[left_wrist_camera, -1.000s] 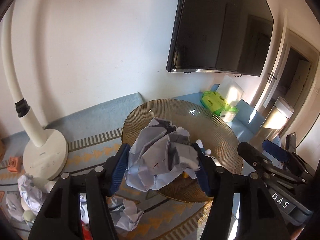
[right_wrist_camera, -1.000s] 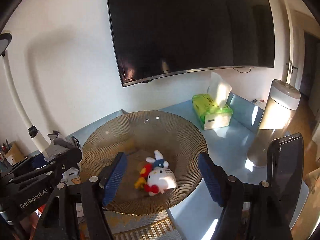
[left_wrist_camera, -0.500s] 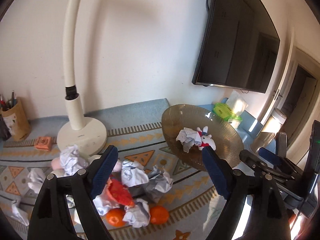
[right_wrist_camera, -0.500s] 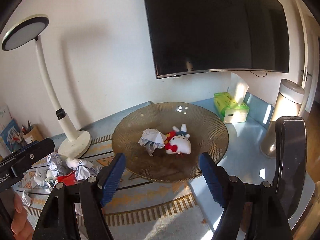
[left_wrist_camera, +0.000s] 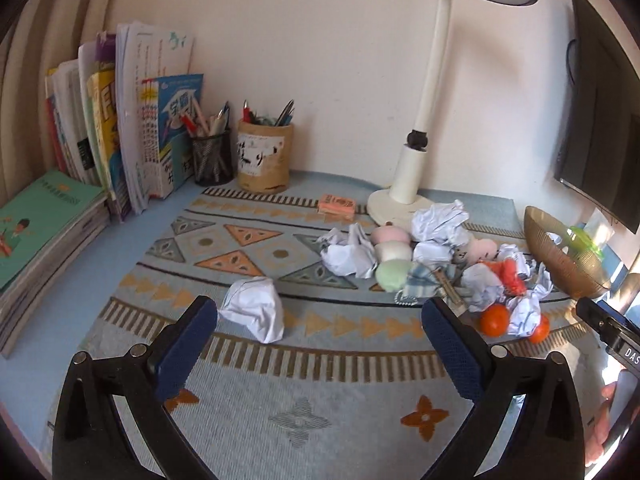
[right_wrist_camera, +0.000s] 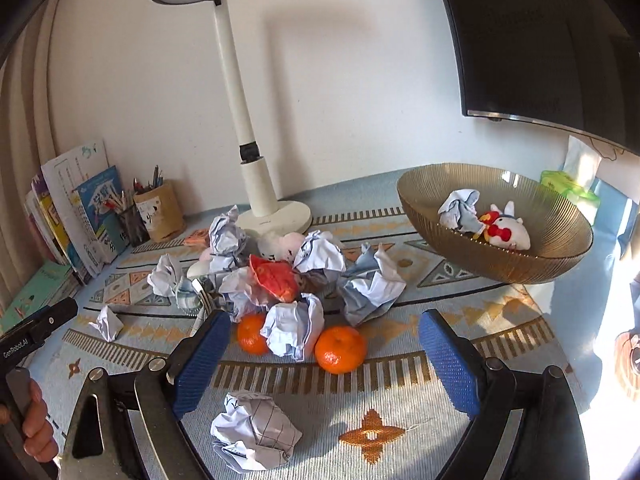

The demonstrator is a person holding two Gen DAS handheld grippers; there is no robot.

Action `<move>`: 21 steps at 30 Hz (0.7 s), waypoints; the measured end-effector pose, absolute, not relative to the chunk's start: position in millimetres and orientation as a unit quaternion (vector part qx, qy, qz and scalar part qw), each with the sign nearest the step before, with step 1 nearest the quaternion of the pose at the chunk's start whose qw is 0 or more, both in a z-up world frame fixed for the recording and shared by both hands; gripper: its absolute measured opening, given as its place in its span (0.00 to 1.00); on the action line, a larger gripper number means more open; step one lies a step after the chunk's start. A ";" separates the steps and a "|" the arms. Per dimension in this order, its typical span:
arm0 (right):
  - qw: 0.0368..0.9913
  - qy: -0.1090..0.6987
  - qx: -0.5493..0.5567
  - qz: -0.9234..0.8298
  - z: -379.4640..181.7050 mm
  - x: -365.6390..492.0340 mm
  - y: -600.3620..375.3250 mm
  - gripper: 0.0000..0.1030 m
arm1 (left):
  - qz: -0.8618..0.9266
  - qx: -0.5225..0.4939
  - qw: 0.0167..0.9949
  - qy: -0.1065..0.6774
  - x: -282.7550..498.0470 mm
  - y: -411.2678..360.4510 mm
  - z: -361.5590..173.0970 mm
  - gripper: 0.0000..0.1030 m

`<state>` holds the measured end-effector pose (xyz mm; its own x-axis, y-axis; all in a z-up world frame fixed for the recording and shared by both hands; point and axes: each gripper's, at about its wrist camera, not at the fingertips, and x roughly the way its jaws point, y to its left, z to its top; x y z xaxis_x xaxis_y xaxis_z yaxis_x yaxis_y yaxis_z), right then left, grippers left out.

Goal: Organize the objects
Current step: 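Move both open tools from the bowl back toward the pile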

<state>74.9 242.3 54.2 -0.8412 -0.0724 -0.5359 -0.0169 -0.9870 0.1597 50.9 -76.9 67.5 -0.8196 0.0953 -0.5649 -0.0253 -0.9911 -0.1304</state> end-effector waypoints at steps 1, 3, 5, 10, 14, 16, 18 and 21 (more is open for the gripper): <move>0.017 -0.087 0.283 -0.955 48.4 74.8 245.4 0.91 | 0.949 -0.305 0.033 -0.073 49.6 -84.3 58.9 0.99; 0.011 -0.105 0.311 -0.945 37.3 67.1 252.5 0.91 | 0.947 -0.306 0.032 -0.096 52.0 -94.6 43.3 0.99; 0.000 -0.122 0.325 -0.938 31.8 59.9 260.3 0.91 | 0.945 -0.311 0.030 -0.099 51.7 -94.9 39.5 0.99; -0.016 -0.144 0.342 -0.929 27.4 57.0 270.7 0.91 | 0.947 -0.308 0.037 -0.081 51.9 -87.8 38.3 0.99; -0.013 -0.135 0.333 -0.933 30.1 62.3 267.5 0.92 | 0.950 -0.300 0.035 -0.075 58.7 -86.8 40.3 0.99; -0.013 -0.125 0.334 -0.934 30.7 62.6 263.1 0.93 | 0.951 -0.297 0.036 -0.078 60.4 -87.6 40.8 0.99; -0.017 -0.110 0.336 -0.935 30.9 62.2 258.0 0.93 | 0.951 -0.296 0.034 -0.080 61.2 -88.3 40.8 0.99; -0.024 -0.083 0.334 -0.939 31.4 62.7 248.0 0.93 | 0.949 -0.302 0.032 -0.082 59.5 -88.7 39.5 0.99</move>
<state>62.7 248.0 31.4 -0.7755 -0.0100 -0.6312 -0.1006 -0.9851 0.1391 59.5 -88.7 39.5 -0.8155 0.1107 -0.5681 -0.0118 -0.9845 -0.1749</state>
